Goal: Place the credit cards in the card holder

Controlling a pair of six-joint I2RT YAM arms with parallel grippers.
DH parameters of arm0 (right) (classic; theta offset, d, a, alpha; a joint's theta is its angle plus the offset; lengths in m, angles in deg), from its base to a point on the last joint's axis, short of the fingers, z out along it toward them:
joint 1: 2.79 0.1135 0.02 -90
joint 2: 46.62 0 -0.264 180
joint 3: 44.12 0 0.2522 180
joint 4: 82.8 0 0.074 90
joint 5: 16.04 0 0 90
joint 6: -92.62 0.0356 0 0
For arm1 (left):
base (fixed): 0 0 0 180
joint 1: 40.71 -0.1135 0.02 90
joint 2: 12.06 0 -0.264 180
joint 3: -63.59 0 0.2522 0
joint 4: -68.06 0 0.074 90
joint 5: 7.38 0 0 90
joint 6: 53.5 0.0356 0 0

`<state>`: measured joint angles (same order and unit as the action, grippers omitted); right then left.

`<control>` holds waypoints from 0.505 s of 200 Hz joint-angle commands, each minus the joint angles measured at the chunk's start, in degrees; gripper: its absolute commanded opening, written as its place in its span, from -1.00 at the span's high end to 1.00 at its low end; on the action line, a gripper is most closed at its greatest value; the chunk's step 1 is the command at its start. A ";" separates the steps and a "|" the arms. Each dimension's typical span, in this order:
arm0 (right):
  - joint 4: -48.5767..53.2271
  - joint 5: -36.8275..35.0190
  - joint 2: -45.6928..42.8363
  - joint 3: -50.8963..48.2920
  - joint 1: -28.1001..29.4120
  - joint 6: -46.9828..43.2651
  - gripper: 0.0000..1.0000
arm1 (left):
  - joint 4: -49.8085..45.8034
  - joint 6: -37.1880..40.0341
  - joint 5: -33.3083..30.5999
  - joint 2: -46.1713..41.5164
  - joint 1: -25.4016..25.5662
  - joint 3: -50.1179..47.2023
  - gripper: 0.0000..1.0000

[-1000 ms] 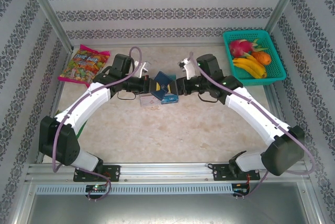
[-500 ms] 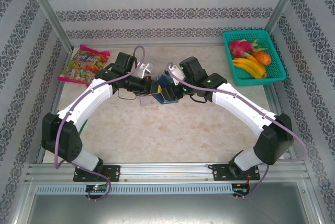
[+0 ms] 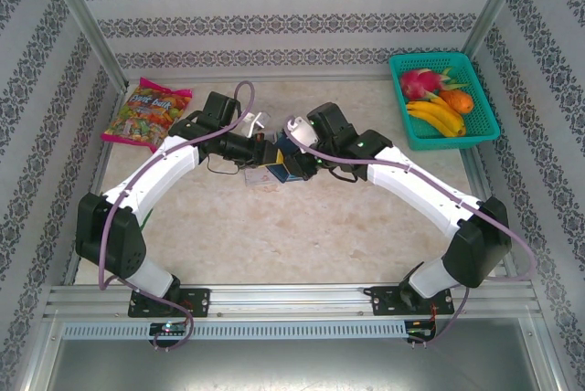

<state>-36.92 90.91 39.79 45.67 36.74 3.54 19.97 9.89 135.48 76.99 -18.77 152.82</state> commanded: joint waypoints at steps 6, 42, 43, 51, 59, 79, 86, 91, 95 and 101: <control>-5.03 3.92 0.62 -0.24 1.20 -0.42 0.82 | 5.41 -0.95 10.32 -1.32 1.26 2.47 1.00; -6.06 3.46 -0.76 -1.54 0.23 0.75 0.96 | 3.97 -0.18 8.99 -1.26 0.84 2.96 1.00; -6.17 3.50 -0.83 -1.65 0.21 0.83 0.96 | 3.95 -0.23 8.96 -1.26 0.79 2.95 1.00; -7.27 3.89 -1.80 -2.78 -0.34 1.61 0.96 | 4.13 -0.56 8.31 -1.25 0.32 2.62 1.00; -8.53 4.18 -3.05 -4.14 -0.98 2.53 0.97 | 4.38 -1.32 7.44 -1.23 -0.23 2.15 1.00; -11.64 5.03 -6.56 -7.87 -3.05 5.15 0.97 | 6.74 -3.81 5.96 -1.78 -2.11 -0.02 1.00; -13.06 5.38 -7.90 -9.38 -3.83 6.26 0.97 | 7.96 -4.75 5.62 -2.16 -2.63 -0.88 1.00; -14.52 5.65 -8.86 -10.63 -4.41 7.21 0.97 | 8.81 -5.36 5.35 -2.47 -2.75 -1.31 1.00; -15.75 6.07 -9.59 -11.56 -4.85 7.92 0.96 | 9.29 -5.67 5.17 -2.62 -2.77 -1.72 1.00; -17.53 6.81 -10.69 -13.03 -5.44 9.17 0.96 | 10.02 -6.11 4.91 -2.85 -2.78 -2.05 1.00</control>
<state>-46.32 93.99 33.63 37.54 33.37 7.43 23.10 7.09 137.97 76.73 -20.50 152.27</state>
